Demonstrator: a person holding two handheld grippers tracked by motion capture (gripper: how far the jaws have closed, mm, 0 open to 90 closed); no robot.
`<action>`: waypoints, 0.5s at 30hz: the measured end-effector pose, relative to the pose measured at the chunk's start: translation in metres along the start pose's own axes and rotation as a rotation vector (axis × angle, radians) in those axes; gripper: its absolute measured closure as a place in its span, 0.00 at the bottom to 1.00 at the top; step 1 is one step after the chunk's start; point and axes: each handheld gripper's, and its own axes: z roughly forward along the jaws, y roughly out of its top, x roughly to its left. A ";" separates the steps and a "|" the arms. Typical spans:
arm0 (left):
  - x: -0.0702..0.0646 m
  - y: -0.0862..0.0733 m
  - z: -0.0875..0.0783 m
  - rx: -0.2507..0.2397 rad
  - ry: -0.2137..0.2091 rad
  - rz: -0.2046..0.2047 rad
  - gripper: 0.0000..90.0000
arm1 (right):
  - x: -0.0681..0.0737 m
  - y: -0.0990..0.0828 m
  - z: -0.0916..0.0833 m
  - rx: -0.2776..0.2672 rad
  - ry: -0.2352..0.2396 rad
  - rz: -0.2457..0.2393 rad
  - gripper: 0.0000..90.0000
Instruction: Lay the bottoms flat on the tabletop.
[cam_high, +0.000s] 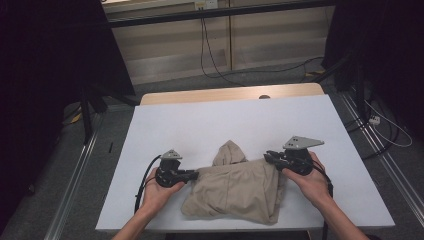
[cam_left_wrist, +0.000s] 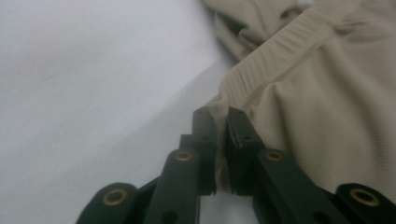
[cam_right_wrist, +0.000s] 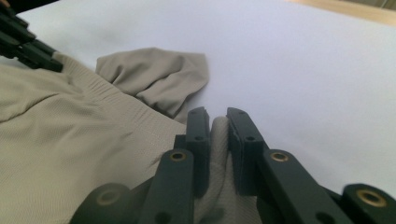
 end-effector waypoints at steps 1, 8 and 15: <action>-0.001 0.002 -0.003 -0.022 0.008 -0.003 0.94 | 0.000 0.001 0.000 -0.007 -0.007 0.001 0.89; 0.008 0.014 -0.027 -0.160 0.129 0.017 0.94 | 0.003 0.016 0.007 -0.065 0.013 -0.013 0.87; 0.019 0.006 -0.019 -0.072 0.179 -0.002 0.94 | 0.011 0.008 0.033 0.069 0.024 -0.023 0.68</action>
